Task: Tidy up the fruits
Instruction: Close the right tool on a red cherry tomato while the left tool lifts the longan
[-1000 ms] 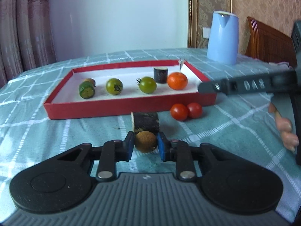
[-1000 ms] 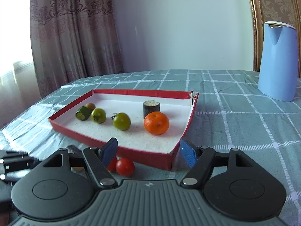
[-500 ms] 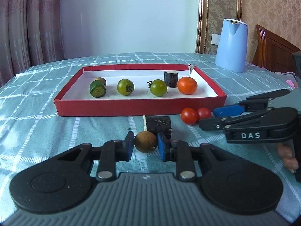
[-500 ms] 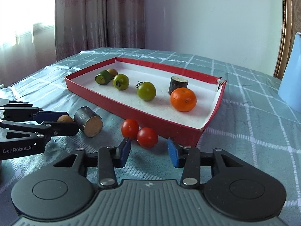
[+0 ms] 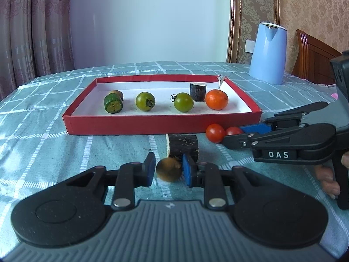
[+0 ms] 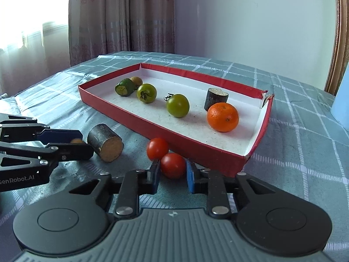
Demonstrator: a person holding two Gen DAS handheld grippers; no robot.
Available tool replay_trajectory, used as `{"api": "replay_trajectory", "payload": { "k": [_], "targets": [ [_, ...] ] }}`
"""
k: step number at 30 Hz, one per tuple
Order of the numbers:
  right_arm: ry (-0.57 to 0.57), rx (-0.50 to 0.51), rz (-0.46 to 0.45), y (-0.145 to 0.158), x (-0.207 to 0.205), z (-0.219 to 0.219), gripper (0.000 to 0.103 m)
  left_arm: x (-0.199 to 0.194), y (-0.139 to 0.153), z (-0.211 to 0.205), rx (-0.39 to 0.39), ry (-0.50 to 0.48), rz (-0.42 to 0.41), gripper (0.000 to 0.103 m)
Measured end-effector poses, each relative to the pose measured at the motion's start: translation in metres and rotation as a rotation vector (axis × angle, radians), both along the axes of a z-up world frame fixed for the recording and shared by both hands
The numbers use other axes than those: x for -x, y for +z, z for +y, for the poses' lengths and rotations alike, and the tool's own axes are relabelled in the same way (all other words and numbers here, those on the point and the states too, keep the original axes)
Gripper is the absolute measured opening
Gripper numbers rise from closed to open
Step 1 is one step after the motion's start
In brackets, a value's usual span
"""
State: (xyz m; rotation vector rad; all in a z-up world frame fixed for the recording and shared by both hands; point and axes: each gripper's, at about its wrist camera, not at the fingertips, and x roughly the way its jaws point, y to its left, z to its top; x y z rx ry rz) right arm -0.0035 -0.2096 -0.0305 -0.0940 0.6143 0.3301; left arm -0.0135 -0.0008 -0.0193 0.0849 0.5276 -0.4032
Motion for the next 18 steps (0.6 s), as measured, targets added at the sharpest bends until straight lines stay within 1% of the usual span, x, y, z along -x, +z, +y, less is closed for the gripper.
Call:
{"api": "replay_trajectory", "payload": {
  "k": [5, 8, 12, 15, 17, 18],
  "targets": [
    [-0.011, -0.012, -0.008, 0.001, 0.003, -0.002, 0.024, 0.001, 0.0, 0.001, 0.005, 0.005, -0.007, 0.024],
    [-0.019, -0.021, -0.033, 0.004, 0.009, -0.005, 0.024, 0.003, 0.002, 0.003, 0.016, 0.007, -0.021, 0.024],
    [-0.033, -0.027, -0.054, 0.006, 0.014, -0.007, 0.024, 0.004, 0.001, 0.003, 0.012, 0.008, -0.02, 0.024],
    [-0.046, -0.031, -0.077, 0.008, 0.017, -0.008, 0.024, 0.006, 0.002, 0.003, 0.018, 0.004, -0.038, 0.023],
    [-0.05, -0.032, -0.084, 0.009, 0.018, -0.008, 0.024, 0.008, 0.002, 0.001, 0.009, -0.005, -0.038, 0.019],
    [-0.054, -0.032, -0.09, 0.01, 0.019, -0.009, 0.024, 0.008, 0.002, 0.001, 0.005, -0.007, -0.04, 0.019]
  ]
}}
